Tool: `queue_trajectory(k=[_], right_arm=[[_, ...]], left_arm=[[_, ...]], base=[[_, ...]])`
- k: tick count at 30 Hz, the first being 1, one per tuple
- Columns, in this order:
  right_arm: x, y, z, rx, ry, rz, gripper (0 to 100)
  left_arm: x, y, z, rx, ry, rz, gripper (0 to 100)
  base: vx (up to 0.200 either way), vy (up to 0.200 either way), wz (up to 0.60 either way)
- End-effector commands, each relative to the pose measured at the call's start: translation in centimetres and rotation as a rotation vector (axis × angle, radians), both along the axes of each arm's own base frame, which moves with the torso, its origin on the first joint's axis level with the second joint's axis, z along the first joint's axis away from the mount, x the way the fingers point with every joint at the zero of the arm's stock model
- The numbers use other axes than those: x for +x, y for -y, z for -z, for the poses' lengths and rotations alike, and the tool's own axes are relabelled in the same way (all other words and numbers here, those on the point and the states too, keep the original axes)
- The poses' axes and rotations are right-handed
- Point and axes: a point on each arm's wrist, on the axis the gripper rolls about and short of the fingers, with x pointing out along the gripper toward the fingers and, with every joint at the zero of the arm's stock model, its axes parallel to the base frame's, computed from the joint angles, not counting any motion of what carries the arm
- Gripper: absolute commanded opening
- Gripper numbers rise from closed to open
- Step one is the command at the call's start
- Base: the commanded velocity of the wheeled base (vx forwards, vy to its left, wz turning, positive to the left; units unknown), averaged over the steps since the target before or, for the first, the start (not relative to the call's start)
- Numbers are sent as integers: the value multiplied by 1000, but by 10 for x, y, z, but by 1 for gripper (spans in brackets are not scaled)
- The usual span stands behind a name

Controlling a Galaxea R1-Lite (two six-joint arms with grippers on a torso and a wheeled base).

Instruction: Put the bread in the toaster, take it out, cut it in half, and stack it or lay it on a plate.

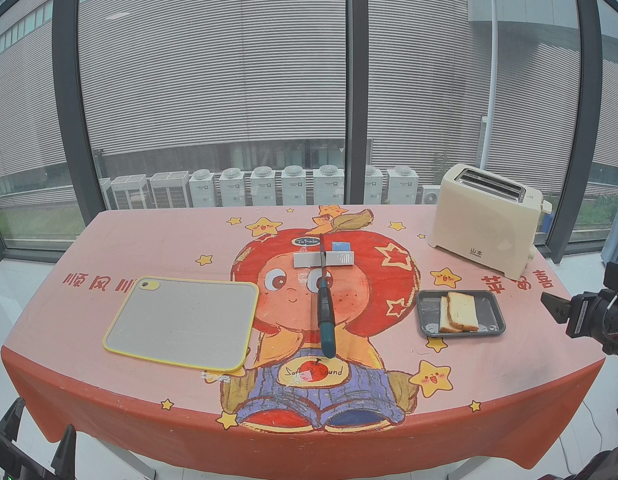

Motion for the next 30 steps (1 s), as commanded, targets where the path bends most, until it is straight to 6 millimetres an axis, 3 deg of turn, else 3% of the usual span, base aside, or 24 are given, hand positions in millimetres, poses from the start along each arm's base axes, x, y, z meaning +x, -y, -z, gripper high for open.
queue_trajectory(k=[1,30], right_arm=[[-3,1,0,3,7,6,100],[-31,15,-2,57,73,-5,100]], left_arm=[[1,0,5,0,-19,0,100],[1,0,5,0,-19,0,100]], base=[[0,0,0],[0,0,0]])
